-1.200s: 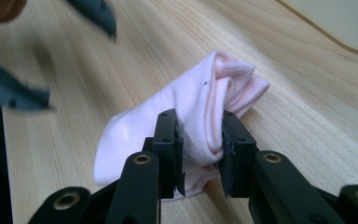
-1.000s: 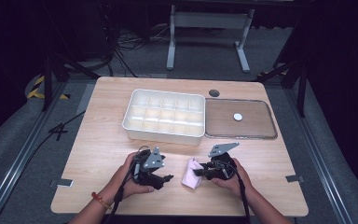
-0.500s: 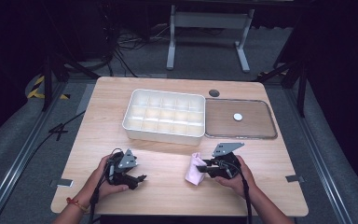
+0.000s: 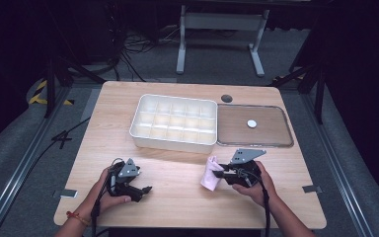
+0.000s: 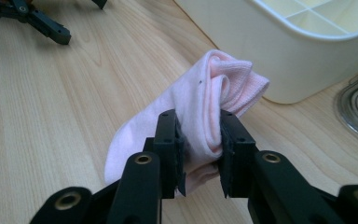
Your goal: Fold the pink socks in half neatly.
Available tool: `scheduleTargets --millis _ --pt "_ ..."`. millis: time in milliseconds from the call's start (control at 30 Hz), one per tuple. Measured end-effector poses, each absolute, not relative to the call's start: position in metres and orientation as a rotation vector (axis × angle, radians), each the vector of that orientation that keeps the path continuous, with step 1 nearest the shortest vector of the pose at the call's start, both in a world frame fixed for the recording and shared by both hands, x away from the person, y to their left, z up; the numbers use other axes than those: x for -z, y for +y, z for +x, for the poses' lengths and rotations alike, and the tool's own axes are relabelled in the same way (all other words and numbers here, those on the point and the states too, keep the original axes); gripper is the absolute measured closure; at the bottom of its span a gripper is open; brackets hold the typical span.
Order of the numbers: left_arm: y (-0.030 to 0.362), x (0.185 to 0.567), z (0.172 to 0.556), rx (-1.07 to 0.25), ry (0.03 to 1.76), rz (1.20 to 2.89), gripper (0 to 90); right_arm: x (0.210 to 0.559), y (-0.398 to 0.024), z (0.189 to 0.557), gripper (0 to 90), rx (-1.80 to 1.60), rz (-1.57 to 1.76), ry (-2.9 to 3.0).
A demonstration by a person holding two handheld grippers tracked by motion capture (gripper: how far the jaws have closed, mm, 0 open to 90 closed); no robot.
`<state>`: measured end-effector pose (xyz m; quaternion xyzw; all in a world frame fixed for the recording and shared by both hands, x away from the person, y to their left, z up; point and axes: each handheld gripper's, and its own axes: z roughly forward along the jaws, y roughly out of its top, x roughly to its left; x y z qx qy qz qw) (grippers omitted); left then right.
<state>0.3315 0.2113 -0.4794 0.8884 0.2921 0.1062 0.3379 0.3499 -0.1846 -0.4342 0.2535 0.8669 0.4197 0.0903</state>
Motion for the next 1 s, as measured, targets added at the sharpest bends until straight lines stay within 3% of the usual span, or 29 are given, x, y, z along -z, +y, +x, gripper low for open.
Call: scheduleTargets --millis 1000 --pt "0.211 0.483 0.335 -0.277 0.748 2.287 10.2 0.413 -0.217 0.355 72.4 -1.31 0.827 2.406"
